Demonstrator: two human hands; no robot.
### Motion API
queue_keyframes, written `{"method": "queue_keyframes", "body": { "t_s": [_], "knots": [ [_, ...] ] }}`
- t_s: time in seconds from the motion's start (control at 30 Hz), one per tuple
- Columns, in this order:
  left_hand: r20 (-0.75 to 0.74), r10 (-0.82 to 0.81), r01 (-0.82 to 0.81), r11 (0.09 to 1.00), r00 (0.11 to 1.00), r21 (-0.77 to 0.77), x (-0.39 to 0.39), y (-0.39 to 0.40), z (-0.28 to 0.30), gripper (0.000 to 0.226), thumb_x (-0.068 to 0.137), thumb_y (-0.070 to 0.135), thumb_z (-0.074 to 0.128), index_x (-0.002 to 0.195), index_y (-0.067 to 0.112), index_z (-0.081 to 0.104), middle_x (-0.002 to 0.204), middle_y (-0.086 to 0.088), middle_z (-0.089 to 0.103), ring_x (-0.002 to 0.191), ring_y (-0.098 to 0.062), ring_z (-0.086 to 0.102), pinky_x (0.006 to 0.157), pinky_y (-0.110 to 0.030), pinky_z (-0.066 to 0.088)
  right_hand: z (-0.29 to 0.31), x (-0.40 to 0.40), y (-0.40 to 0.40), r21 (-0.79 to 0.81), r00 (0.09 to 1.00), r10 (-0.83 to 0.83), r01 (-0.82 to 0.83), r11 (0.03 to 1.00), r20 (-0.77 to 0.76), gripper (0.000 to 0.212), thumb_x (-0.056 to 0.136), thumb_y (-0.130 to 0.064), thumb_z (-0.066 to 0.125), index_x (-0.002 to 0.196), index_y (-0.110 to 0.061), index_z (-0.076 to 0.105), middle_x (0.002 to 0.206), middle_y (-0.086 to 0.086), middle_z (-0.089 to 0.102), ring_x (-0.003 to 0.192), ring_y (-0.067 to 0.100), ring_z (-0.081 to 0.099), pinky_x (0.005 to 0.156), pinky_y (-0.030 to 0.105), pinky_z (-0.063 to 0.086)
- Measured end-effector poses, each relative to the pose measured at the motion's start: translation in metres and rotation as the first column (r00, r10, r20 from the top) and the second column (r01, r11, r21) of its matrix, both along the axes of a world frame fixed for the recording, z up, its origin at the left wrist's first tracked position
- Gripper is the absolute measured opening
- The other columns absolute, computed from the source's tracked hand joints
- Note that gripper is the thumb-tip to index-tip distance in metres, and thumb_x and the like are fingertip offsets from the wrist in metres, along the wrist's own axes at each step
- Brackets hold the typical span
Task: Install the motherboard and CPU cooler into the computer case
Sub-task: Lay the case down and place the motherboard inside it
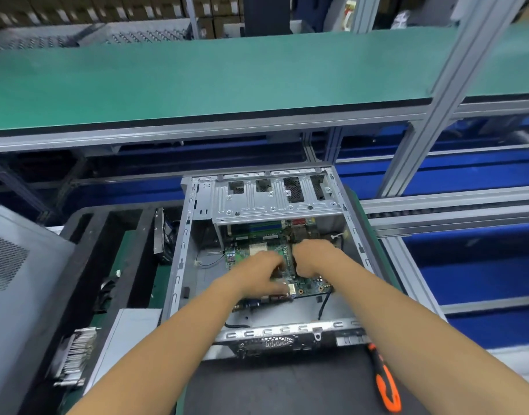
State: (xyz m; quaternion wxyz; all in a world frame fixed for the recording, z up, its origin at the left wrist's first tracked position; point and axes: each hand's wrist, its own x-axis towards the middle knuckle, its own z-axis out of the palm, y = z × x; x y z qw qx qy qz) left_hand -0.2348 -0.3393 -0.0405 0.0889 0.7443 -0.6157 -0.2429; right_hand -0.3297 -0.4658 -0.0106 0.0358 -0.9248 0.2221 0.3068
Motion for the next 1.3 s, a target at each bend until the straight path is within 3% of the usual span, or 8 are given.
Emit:
{"method": "queue_keyframes", "body": {
  "t_s": [0.13,0.3,0.43,0.57,0.83,0.93,1.03,1.3],
  "knots": [
    [0.055,-0.105,0.099,0.989,0.993,0.107,-0.002,0.000,-0.007,0.036,0.084,0.038,0.065,0.110,0.015,0.055,0.106,-0.003,0.058,0.095,-0.022,0.055,0.080,-0.038,0.048,0.005,-0.002,0.001,0.233,0.958,-0.108,0.172,0.957,-0.264,0.017,0.084,-0.013,0.051,0.076,-0.006,0.064,0.068,0.008,0.063,0.054,0.020,0.059,0.051,0.027,0.048],
    [0.000,-0.084,0.083,0.986,0.996,0.145,-0.001,0.002,-0.009,0.033,0.087,0.034,0.064,0.111,0.011,0.061,0.110,-0.004,0.059,0.097,-0.022,0.057,0.086,-0.043,0.048,0.006,-0.011,0.002,0.389,0.812,-0.077,0.358,0.849,-0.579,0.033,0.096,-0.026,0.048,0.103,0.003,0.062,0.083,0.016,0.066,0.064,0.024,0.059,0.062,0.031,0.047],
    [-0.075,-0.007,0.019,0.988,0.997,0.156,-0.002,-0.001,-0.010,0.030,0.084,0.031,0.068,0.106,0.010,0.063,0.106,-0.006,0.060,0.094,-0.023,0.056,0.085,-0.037,0.048,0.023,-0.008,-0.004,0.540,0.989,-0.044,0.114,0.834,-0.140,0.036,0.087,-0.040,0.067,0.066,-0.011,0.063,0.050,-0.005,0.049,0.041,0.010,0.033,0.047,0.023,0.030],
    [-0.334,0.274,-0.191,0.946,0.902,0.261,0.004,0.002,-0.011,0.035,0.078,0.029,0.076,0.108,0.024,0.058,0.107,0.009,0.064,0.093,-0.014,0.059,0.079,-0.025,0.045,0.026,0.004,-0.007,0.508,0.921,-0.183,-0.019,0.861,0.343,0.057,0.087,-0.046,0.065,0.050,-0.017,0.034,0.045,-0.005,0.023,0.040,0.014,0.018,0.048,0.028,0.021],
    [-0.363,0.260,-0.161,0.946,0.895,0.281,0.004,0.004,-0.003,0.040,0.072,0.030,0.081,0.108,0.017,0.069,0.092,0.012,0.063,0.090,-0.014,0.058,0.079,-0.025,0.044,0.006,0.004,-0.011,0.232,0.718,-0.317,0.218,0.948,0.620,0.053,0.096,-0.051,0.049,0.056,-0.016,0.045,0.049,-0.003,0.045,0.045,0.016,0.043,0.046,0.025,0.032],
    [-0.021,0.002,0.003,0.970,1.000,0.241,-0.005,0.004,-0.003,0.063,0.062,0.051,0.082,0.108,0.017,0.055,0.100,0.002,0.060,0.085,-0.016,0.054,0.075,-0.029,0.048,-0.001,0.005,-0.008,0.134,0.685,-0.263,0.237,0.962,0.679,0.052,0.099,-0.049,0.044,0.060,-0.015,0.049,0.053,-0.001,0.049,0.054,0.020,0.051,0.047,0.027,0.033],
    [0.240,-0.163,0.121,0.976,0.957,0.183,-0.014,0.000,-0.005,0.046,0.071,0.044,0.077,0.094,0.015,0.049,0.091,-0.002,0.059,0.076,-0.018,0.053,0.063,-0.030,0.045,-0.009,0.003,-0.008,0.097,0.707,-0.235,0.231,0.968,0.666,0.047,0.100,-0.047,0.041,0.069,-0.015,0.052,0.062,-0.001,0.051,0.068,0.022,0.050,0.055,0.031,0.036],
    [0.320,-0.227,0.234,0.972,0.920,0.016,-0.015,-0.005,0.001,0.020,0.079,0.018,0.061,0.079,0.013,0.041,0.071,0.002,0.043,0.059,-0.013,0.040,0.047,-0.020,0.020,-0.018,0.003,-0.017,0.006,0.700,-0.264,0.348,0.937,0.664,0.046,0.102,-0.041,0.037,0.089,-0.007,0.064,0.087,0.012,0.068,0.081,0.032,0.064,0.066,0.035,0.044]
  ]
}}
